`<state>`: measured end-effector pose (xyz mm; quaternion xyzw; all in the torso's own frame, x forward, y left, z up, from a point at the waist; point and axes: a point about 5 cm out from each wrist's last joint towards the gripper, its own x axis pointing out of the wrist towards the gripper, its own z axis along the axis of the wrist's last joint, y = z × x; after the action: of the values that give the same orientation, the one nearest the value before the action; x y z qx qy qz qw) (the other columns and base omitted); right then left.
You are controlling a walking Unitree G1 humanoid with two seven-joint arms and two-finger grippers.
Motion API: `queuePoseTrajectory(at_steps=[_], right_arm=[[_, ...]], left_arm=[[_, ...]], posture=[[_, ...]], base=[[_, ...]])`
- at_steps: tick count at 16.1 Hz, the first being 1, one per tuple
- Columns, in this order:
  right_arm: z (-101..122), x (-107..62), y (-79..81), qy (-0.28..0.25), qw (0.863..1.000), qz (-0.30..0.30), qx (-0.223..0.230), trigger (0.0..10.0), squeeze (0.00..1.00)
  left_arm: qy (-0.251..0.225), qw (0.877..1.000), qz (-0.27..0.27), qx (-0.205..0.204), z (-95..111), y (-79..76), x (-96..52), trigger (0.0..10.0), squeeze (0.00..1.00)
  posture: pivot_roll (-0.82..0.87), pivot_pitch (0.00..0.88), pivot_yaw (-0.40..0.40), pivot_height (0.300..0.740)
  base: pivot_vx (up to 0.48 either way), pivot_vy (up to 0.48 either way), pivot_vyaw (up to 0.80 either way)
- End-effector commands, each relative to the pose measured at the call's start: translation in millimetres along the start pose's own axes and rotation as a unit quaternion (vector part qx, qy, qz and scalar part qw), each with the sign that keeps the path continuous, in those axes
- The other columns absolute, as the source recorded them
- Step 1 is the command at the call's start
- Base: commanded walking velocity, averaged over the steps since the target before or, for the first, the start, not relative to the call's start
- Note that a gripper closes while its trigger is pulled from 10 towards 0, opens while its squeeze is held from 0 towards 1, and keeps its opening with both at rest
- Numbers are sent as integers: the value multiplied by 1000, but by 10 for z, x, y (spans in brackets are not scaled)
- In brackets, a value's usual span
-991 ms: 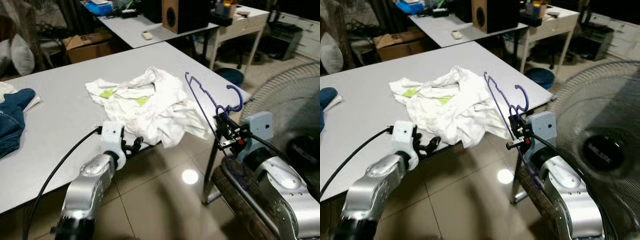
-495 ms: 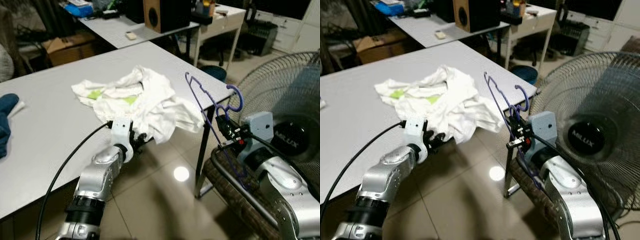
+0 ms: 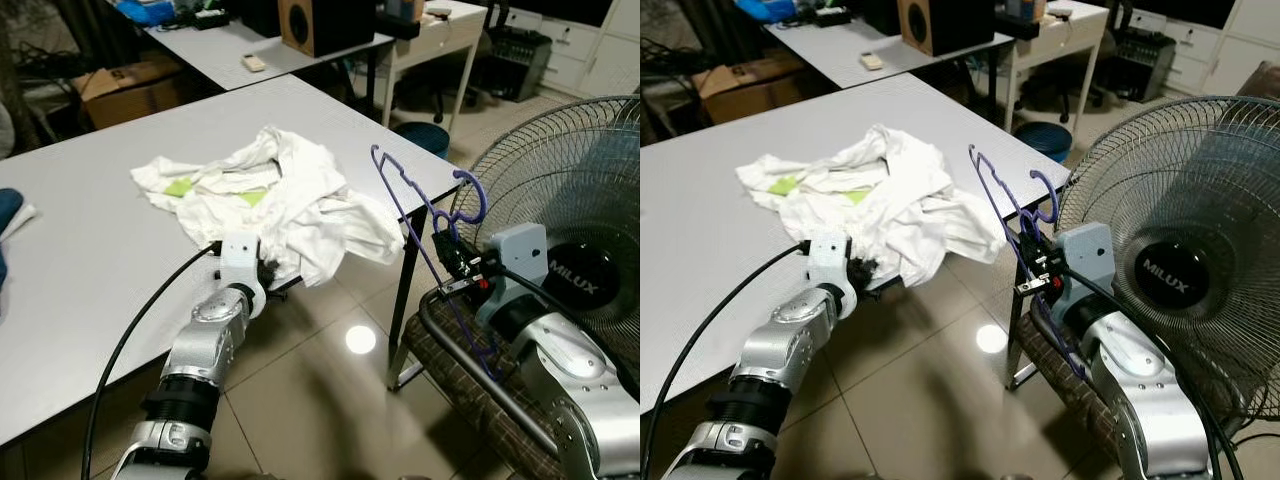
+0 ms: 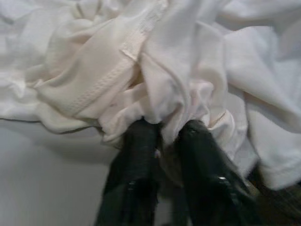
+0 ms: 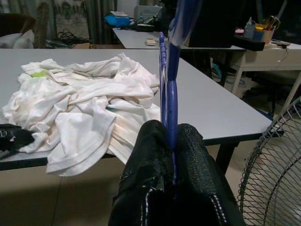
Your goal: Hang hanger
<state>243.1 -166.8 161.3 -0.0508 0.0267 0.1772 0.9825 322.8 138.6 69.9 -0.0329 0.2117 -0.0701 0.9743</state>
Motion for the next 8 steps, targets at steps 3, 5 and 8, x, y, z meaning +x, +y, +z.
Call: queuePoseTrajectory(at_steps=[3,5,8], right_arm=[[35,-22,16,-8,1000,0,-9,10000,0],[15,-28,19,-6,1000,0,-9,10000,0],[5,-35,11,-9,1000,-6,-6,10000,0]], left_arm=[[-10,999,19,25,34,63,21,0,0],[-26,999,19,30,72,89,4,0,0],[-68,997,33,9,217,250,-75,0,0]], posture=[[-183,10,82,740],[-183,10,82,740],[-168,13,91,740]], base=[[0,0,0],[0,0,0],[0,0,0]])
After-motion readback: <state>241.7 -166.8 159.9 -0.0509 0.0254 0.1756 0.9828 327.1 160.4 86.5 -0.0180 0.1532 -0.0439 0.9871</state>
